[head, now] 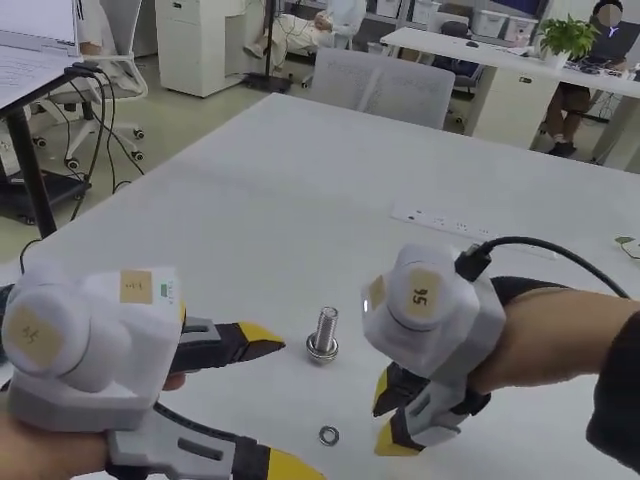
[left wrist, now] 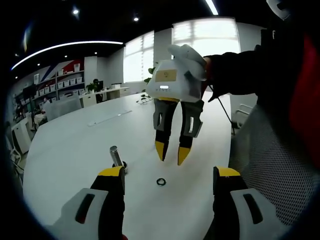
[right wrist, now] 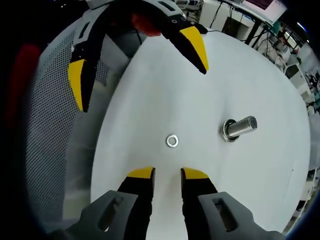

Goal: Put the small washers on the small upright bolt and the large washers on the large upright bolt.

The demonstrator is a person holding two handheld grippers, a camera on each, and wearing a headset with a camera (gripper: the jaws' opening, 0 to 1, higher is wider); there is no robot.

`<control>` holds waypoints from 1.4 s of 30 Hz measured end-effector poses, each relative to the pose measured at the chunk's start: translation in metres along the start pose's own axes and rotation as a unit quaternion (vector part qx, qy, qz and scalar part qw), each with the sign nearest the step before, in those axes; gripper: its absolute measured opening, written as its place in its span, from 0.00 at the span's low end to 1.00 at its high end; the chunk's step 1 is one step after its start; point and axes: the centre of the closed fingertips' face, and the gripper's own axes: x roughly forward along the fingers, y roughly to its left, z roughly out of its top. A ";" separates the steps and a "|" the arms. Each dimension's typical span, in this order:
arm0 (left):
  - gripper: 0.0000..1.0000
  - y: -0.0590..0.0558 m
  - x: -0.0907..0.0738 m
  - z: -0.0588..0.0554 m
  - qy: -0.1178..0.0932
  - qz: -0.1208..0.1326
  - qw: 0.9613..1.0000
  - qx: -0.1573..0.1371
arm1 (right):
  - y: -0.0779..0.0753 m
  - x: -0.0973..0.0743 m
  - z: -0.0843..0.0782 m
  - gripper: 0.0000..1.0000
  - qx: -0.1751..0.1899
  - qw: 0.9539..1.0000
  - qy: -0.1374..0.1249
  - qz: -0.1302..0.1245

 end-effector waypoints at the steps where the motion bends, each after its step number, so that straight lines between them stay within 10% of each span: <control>1: 0.71 0.000 0.000 0.000 0.000 0.000 1.000 0.000 | -0.001 0.001 0.001 0.22 -0.003 1.000 0.000 0.000; 42: 0.71 0.001 -0.001 -0.002 -0.002 0.004 1.000 -0.006 | -0.005 0.032 0.026 0.20 -0.047 0.999 0.005 0.015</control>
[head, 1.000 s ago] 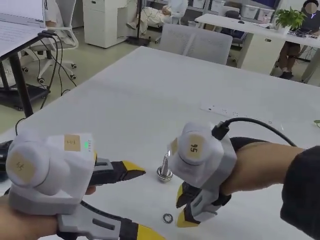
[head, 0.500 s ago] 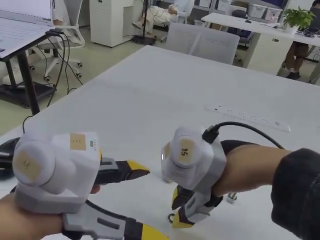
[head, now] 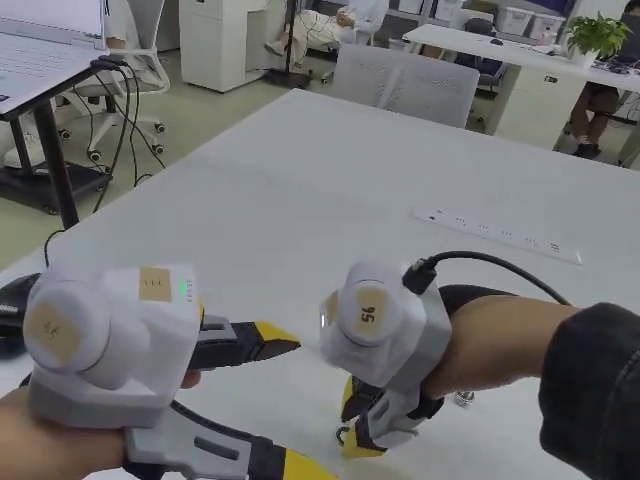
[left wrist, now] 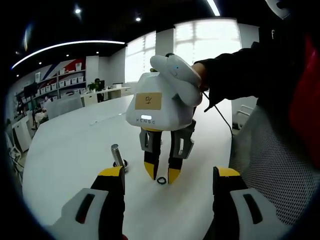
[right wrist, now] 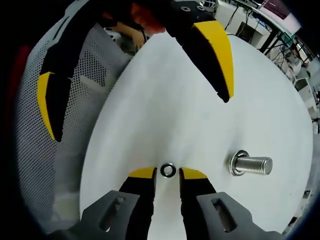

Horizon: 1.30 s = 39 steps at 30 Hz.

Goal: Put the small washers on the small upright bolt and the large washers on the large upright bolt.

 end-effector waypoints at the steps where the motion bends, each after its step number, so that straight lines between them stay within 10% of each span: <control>1: 0.71 0.000 0.000 0.000 0.001 0.000 1.000 0.000 | 0.001 0.000 0.000 0.19 -0.001 1.000 0.000 0.000; 39: 0.71 0.000 0.001 -0.002 0.004 -0.004 1.000 0.001 | 0.007 -0.014 -0.021 0.14 0.025 1.000 0.001 -0.004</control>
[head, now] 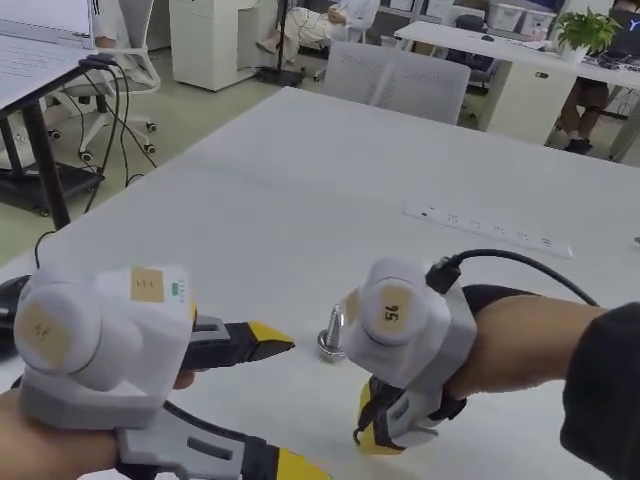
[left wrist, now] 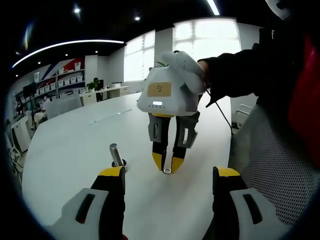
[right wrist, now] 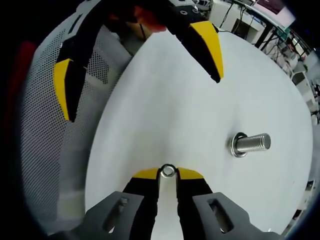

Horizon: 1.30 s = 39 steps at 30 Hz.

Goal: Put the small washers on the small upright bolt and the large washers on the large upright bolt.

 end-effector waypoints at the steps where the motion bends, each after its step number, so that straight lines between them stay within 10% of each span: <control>1: 0.71 0.000 0.000 0.000 0.000 -0.001 1.000 0.000 | 0.000 -0.001 -0.002 0.14 0.002 1.000 0.001 -0.001; 39: 0.71 -0.005 0.004 -0.004 0.010 -0.006 1.000 -0.005 | -0.005 -0.055 -0.088 0.14 0.105 0.993 0.001 -0.047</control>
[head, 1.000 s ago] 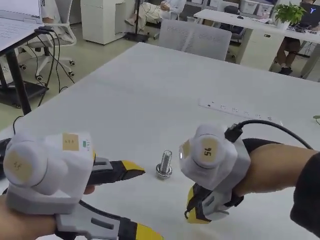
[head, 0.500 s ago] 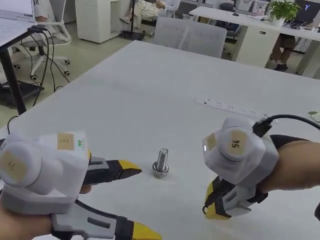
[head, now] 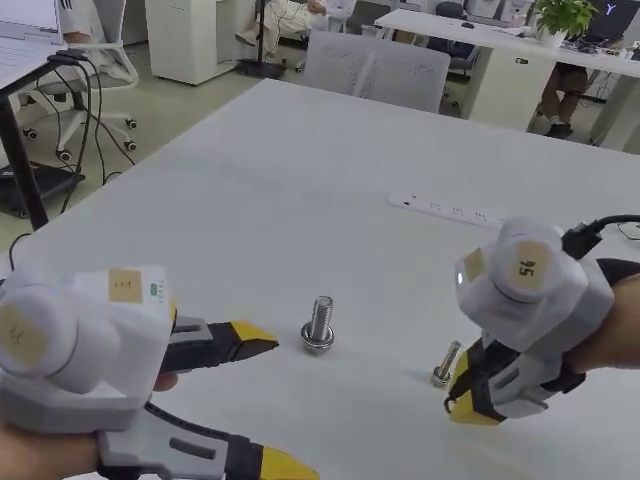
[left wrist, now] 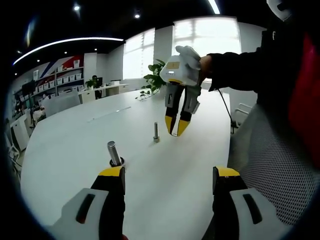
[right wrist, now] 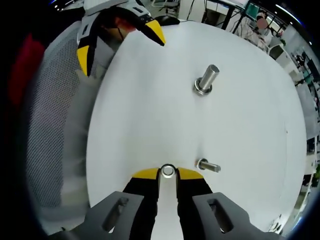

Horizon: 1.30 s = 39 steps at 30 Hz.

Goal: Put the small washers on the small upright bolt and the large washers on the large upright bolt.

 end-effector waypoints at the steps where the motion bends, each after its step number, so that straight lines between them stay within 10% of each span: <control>1: 0.71 0.000 0.000 0.000 0.001 0.000 1.000 0.000 | -0.001 -0.001 -0.001 0.14 0.002 1.000 0.000 -0.001; 14: 0.71 0.000 0.001 -0.002 0.005 -0.001 1.000 -0.003 | -0.022 -0.020 -0.015 0.14 0.018 1.000 0.003 -0.025; 39: 0.70 0.003 0.000 -0.004 0.006 0.004 1.000 -0.008 | -0.048 -0.026 0.009 0.14 -0.010 0.999 -0.008 -0.047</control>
